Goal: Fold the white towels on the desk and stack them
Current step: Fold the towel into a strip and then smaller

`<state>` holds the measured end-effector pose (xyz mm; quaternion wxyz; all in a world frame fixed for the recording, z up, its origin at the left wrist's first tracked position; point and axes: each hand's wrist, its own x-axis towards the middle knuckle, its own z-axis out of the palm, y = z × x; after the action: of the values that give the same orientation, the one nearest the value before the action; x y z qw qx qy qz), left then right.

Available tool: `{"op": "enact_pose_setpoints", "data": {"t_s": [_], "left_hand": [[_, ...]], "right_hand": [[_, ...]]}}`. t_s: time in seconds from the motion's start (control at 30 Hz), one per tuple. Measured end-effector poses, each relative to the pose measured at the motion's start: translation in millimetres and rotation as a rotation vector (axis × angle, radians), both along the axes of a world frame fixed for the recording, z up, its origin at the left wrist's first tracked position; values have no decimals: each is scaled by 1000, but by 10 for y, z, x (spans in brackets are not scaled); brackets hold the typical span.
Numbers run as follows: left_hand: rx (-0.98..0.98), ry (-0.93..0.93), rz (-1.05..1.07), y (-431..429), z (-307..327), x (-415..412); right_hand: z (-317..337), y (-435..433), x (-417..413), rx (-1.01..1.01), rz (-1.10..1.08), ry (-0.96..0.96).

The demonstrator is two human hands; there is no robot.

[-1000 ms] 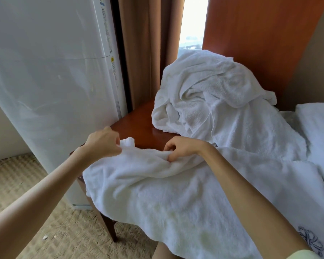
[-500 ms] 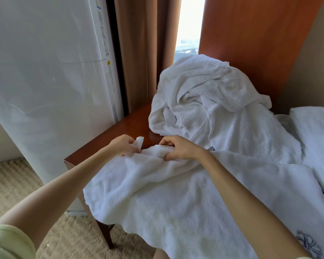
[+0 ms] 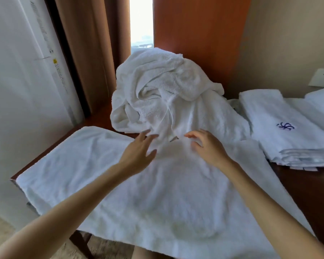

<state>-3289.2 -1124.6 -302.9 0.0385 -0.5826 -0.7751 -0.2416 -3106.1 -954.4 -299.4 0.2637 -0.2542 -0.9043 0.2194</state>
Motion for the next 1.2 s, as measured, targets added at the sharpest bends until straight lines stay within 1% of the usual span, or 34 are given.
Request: {"op": "enact_pose_setpoints", "data": {"t_s": [0.07,0.1,0.17,0.27,0.33,0.4,0.5,0.6,0.7,0.77,0.83,0.9,0.97,1.07,1.13,1.2], "left_hand": [[-54,17,-168,295,-128,421],[-87,33,-209,446,-186,607],[-169,71,-191,707,-276,875],[-218,50,-101,958,-384,1017],[-181,18,-81,1050,-427,1009],[-136,19,-55,1128,-459,967],[-66,42,-8,1278,-484,907],[-15,62,-8,1460,-440,851],[9,85,-33,1578,-399,799],[98,135,-59,1588,-387,808],[217,245,-100,1563,-364,859],[288,331,-162,1541,-323,940],[283,302,-222,1535,-288,1000],[240,122,-245,1471,-247,1066],[246,122,-231,1445,-254,1085],[251,163,-223,1433,-249,1075]], "right_hand": [[-92,150,338,1,-138,9],[-160,214,496,11,-205,-1],[-312,325,755,28,-291,-45],[-452,471,947,10,-293,-146],[-457,578,953,13,-252,-171],[-437,685,901,63,-208,-200],[-402,838,833,110,-218,-221],[-327,978,838,274,-259,-225],[-215,1096,938,430,-308,-298],[-173,1150,1017,472,-350,-325],[-153,1183,1056,502,-379,-318],[-162,1193,1067,523,-385,-304],[-177,1179,1060,528,-356,-270],[-181,1124,1048,496,-283,-189],[-170,1113,1039,488,-253,-146],[-154,1108,1034,517,-274,-142]]}}
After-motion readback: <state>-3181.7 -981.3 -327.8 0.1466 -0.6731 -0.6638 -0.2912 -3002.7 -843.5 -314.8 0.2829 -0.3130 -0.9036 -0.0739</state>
